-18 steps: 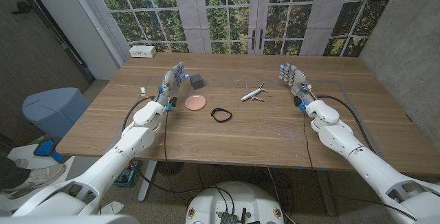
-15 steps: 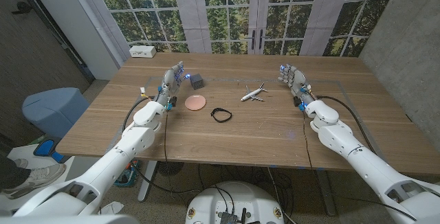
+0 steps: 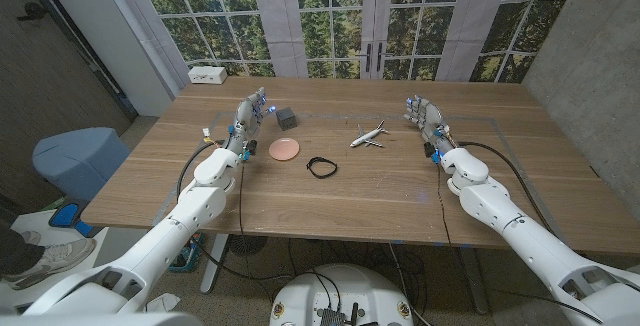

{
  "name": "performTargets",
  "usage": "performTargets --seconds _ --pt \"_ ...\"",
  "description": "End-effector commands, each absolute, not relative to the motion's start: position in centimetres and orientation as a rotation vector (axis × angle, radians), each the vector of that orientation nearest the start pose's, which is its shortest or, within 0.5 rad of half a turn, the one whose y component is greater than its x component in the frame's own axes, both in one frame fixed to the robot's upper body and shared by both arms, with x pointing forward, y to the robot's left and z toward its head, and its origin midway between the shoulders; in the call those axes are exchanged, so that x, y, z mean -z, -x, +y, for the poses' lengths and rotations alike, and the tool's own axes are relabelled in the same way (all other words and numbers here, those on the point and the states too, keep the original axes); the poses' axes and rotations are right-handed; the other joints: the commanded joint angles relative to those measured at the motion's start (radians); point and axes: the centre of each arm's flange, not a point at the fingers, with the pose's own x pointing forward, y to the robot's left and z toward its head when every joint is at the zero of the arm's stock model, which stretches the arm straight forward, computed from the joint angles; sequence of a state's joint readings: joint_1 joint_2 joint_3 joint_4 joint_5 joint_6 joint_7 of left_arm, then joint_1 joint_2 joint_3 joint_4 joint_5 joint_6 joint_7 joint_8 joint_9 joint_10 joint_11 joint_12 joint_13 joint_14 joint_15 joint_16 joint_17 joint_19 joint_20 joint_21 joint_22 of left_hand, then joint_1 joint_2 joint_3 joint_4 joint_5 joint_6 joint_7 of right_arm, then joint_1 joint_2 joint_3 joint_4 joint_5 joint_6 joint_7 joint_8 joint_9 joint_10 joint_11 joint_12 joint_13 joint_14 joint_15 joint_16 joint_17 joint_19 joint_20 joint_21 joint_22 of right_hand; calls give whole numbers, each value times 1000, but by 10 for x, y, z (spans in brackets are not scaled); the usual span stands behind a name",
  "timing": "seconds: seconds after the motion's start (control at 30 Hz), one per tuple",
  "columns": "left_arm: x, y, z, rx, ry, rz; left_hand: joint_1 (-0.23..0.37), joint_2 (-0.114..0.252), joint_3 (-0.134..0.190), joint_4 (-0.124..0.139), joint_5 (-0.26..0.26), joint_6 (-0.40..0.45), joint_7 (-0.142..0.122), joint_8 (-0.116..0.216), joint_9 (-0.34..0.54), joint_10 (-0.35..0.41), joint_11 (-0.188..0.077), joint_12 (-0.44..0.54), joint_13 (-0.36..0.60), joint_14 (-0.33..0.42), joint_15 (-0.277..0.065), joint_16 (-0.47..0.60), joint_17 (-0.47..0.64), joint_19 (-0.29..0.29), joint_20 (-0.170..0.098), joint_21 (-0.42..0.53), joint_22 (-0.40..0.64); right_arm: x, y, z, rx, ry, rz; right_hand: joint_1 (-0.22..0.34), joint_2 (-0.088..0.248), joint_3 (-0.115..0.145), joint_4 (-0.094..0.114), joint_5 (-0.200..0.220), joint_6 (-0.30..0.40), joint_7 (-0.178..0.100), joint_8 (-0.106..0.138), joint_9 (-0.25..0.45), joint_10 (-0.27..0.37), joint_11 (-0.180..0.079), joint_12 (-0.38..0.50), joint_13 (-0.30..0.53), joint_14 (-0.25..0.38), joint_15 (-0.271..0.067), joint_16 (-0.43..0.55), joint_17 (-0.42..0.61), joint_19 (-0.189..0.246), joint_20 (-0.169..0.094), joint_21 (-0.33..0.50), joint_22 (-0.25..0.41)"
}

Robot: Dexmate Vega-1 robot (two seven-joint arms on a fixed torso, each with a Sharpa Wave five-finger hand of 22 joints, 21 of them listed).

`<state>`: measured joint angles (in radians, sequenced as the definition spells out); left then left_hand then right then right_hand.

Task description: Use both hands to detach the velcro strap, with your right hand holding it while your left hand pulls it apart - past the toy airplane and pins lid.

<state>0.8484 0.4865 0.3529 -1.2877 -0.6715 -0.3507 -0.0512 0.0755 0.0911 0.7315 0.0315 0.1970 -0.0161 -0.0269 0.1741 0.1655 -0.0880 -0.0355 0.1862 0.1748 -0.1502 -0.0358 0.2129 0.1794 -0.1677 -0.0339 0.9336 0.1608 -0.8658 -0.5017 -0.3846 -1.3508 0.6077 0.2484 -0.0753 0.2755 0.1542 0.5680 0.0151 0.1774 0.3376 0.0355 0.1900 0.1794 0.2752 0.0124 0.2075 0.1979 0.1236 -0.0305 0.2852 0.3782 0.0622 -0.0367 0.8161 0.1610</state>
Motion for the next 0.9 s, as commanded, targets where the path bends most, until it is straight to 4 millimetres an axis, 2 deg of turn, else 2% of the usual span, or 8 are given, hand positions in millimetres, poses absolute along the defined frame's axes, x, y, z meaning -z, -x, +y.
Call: performTargets --seconds 0.03,0.13,0.2,0.37,0.5,0.57,0.67,0.9 --pt "21 -648 293 225 76 -654 -1 60 2 -4 9 5 -8 4 5 1 -1 7 2 3 -38 0 1 -103 -41 -6 2 41 -633 -270 -67 67 -578 26 -11 4 -31 -1 11 7 8 4 20 4 6 2 16 1 4 -8 23 -4 -7 3" --pt "21 -648 292 232 75 -654 0 57 0 -9 8 9 -6 5 5 3 -2 8 2 7 -37 0 -1 -97 -38 -8 2 42 -627 -267 -34 110 -582 57 -18 9 -77 5 29 8 12 5 37 6 9 2 29 5 5 -21 42 12 -16 4" --pt "21 -649 291 236 69 -654 1 56 -1 -11 8 13 -6 7 5 4 -2 8 2 11 -35 0 -1 -92 -36 -9 2 42 -623 -265 -18 131 -581 72 -20 11 -96 8 32 9 13 5 44 7 10 2 37 5 6 -25 51 19 -18 5" --pt "20 -649 290 242 66 -652 1 55 -1 -13 8 17 -6 8 5 8 -3 9 2 16 -34 0 -1 -83 -34 -11 3 42 -614 -260 12 205 -575 95 -21 14 -128 13 46 7 16 6 56 4 12 3 53 5 12 -31 69 33 -23 7" --pt "20 -650 289 249 64 -651 0 54 -1 -16 8 21 -5 9 5 11 -2 10 2 19 -32 -1 -1 -74 -32 -13 3 42 -607 -254 32 269 -571 110 -19 15 -146 17 52 2 16 7 64 3 14 5 69 -3 21 -30 79 41 -26 8" --pt "20 -650 288 250 62 -652 0 53 -1 -16 8 23 -5 9 5 11 -2 10 2 19 -32 -2 -1 -71 -30 -14 3 42 -604 -251 38 297 -567 120 -18 15 -156 19 57 4 18 7 70 5 15 6 78 0 27 -29 90 59 -26 9" --pt "19 -650 288 253 62 -654 0 53 -1 -17 8 25 -6 10 5 12 -1 10 2 20 -32 -2 -1 -69 -30 -15 3 42 -599 -247 48 339 -566 129 -16 15 -165 22 66 2 20 8 77 5 18 8 89 -2 34 -27 98 70 -26 10" --pt "19 -647 287 259 58 -657 -2 52 -1 -19 8 28 -3 10 6 15 -1 11 2 25 -30 -3 -1 -62 -23 -19 3 42 -590 -239 58 418 -562 143 -10 14 -174 26 72 -6 20 8 82 -4 19 11 93 -12 41 -22 99 65 -32 12"
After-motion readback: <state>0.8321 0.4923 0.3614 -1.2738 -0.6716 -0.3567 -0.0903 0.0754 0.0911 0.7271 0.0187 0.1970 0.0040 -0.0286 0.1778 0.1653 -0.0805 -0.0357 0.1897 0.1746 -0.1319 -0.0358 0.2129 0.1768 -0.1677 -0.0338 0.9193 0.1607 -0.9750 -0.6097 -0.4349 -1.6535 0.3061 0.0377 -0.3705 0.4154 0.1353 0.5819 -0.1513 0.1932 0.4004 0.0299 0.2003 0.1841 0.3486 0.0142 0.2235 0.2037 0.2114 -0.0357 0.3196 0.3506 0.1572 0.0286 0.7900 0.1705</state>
